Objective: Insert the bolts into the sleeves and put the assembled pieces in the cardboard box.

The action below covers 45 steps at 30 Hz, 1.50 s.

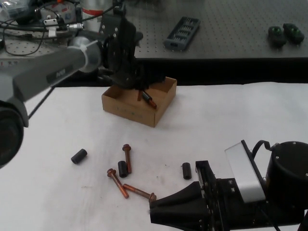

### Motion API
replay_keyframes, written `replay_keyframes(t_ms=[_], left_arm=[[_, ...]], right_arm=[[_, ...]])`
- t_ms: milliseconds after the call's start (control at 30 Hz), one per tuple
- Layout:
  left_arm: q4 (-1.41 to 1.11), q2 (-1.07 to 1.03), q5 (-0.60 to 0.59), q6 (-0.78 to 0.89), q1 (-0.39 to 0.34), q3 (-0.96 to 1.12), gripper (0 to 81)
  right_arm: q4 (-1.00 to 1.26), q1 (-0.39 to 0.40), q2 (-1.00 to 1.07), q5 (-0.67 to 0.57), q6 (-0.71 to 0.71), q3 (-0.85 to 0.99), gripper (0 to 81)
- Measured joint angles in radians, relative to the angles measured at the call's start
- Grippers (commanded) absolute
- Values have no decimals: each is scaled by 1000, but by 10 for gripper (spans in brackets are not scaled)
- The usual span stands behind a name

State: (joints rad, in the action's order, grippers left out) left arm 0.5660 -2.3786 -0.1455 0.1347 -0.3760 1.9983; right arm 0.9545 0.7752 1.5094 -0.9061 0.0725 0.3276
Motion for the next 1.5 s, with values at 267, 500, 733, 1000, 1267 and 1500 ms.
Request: replay_keyframes(t_ms=[267, 500, 733, 1000, 1267, 1500], left_arm=[[0, -34, -29, 0, 0, 0, 43], [0, -34, -41, 0, 0, 2, 469], [15, -8, -88, -42, 0, 3, 295], [96, 164, -98, -60, 0, 3, 244], [525, 414, -113, -289, 0, 5, 6], [719, 582, -144, -303, 0, -45, 6]], right_arm=[[0, 0, 0, 2, -6, 0, 64], [0, 0, 0, 4, -6, 0, 64], [0, 0, 0, 4, -6, 0, 64], [0, 0, 0, 4, -6, 0, 64], [0, 0, 0, 4, -26, 0, 64], [0, 0, 0, 115, -81, -12, 64]])
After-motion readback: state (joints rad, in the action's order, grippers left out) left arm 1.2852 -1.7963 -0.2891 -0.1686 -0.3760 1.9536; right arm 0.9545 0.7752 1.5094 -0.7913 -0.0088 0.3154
